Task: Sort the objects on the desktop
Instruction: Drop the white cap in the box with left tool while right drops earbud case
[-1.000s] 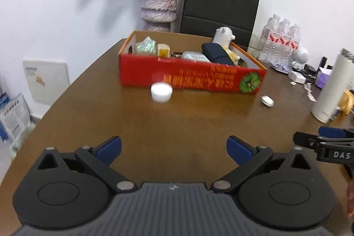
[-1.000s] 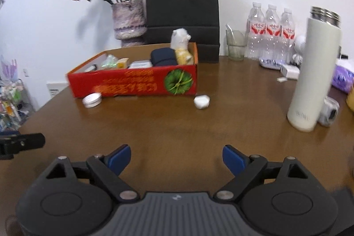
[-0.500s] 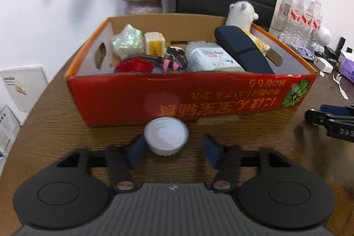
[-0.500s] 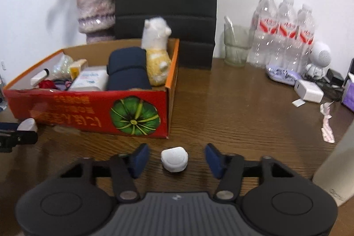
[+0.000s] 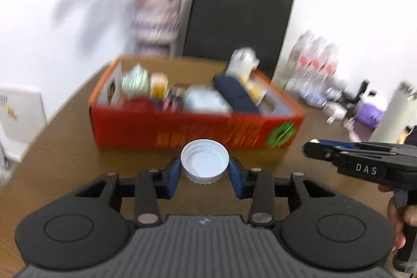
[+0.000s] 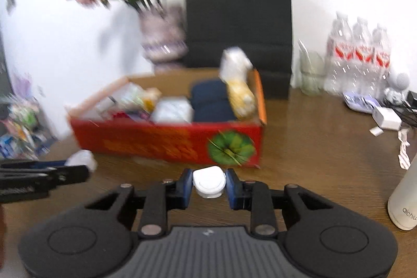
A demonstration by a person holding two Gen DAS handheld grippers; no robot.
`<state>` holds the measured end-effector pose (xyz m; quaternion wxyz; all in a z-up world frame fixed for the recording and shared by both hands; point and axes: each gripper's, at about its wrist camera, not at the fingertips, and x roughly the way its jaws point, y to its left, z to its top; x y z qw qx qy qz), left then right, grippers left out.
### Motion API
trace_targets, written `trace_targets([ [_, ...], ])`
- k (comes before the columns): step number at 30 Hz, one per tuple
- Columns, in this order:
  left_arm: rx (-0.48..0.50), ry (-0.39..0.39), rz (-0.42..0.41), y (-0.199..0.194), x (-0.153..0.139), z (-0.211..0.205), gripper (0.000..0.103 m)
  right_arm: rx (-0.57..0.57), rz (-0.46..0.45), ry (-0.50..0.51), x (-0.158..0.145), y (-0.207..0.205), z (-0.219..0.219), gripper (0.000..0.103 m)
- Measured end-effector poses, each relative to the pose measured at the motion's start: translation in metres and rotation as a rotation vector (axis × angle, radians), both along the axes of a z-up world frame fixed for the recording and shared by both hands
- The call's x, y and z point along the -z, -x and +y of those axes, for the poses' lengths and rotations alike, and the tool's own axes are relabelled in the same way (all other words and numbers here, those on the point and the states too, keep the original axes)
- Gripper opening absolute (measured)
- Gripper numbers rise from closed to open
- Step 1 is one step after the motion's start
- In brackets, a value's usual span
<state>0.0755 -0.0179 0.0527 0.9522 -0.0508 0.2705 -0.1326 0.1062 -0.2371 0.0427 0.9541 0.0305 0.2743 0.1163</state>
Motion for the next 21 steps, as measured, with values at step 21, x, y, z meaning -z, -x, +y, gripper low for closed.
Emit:
trace_targets([
  [21, 0.157, -0.189, 0.378, -0.198, 0.006, -0.013, 0.041, -0.104, 0.430, 0.116, -0.016, -0.191, 0.031, 0.026],
])
